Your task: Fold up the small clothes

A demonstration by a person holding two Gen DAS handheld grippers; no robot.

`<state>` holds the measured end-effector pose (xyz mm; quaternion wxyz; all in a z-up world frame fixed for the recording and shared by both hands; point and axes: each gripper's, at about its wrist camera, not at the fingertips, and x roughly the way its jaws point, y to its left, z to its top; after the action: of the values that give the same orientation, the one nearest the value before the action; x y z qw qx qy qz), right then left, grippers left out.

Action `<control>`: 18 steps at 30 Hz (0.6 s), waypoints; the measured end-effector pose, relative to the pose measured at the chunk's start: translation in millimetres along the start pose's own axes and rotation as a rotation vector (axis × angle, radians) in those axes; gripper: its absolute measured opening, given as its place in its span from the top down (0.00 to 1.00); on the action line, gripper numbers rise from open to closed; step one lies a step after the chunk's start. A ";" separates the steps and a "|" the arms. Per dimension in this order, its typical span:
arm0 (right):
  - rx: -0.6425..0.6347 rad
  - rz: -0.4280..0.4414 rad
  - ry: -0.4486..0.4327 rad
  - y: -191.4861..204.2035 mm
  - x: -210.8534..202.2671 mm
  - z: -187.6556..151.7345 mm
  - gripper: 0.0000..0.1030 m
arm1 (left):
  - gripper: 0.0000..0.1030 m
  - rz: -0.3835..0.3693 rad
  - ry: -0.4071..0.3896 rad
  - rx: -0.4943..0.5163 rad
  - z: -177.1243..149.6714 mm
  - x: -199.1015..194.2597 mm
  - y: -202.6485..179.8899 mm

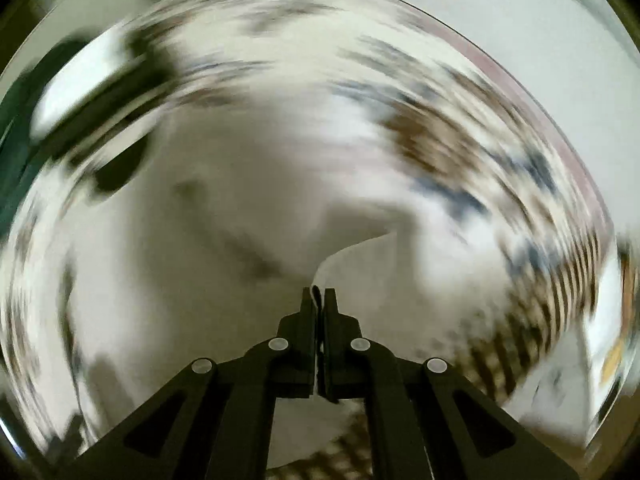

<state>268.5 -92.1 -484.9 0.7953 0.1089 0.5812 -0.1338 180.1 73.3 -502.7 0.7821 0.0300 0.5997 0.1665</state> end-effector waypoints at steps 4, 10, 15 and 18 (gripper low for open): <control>-0.394 0.026 -0.025 142.9 -1.2 -35.0 0.98 | 0.00 0.071 0.009 -0.066 -12.4 6.4 45.8; -0.797 -0.003 0.059 264.4 35.4 -129.5 0.98 | 0.00 0.147 0.069 -0.192 -38.7 25.0 104.8; -0.909 -0.014 0.121 285.0 51.8 -178.4 0.98 | 0.00 0.170 0.104 -0.247 -57.1 38.1 132.1; -0.939 -0.029 0.137 283.0 57.5 -189.0 0.98 | 0.00 0.169 0.106 -0.271 -63.3 40.6 145.1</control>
<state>212.0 231.2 -591.6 0.7162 -0.2620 0.6315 0.1400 96.7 212.4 -522.3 0.7294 -0.0343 0.6077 0.3124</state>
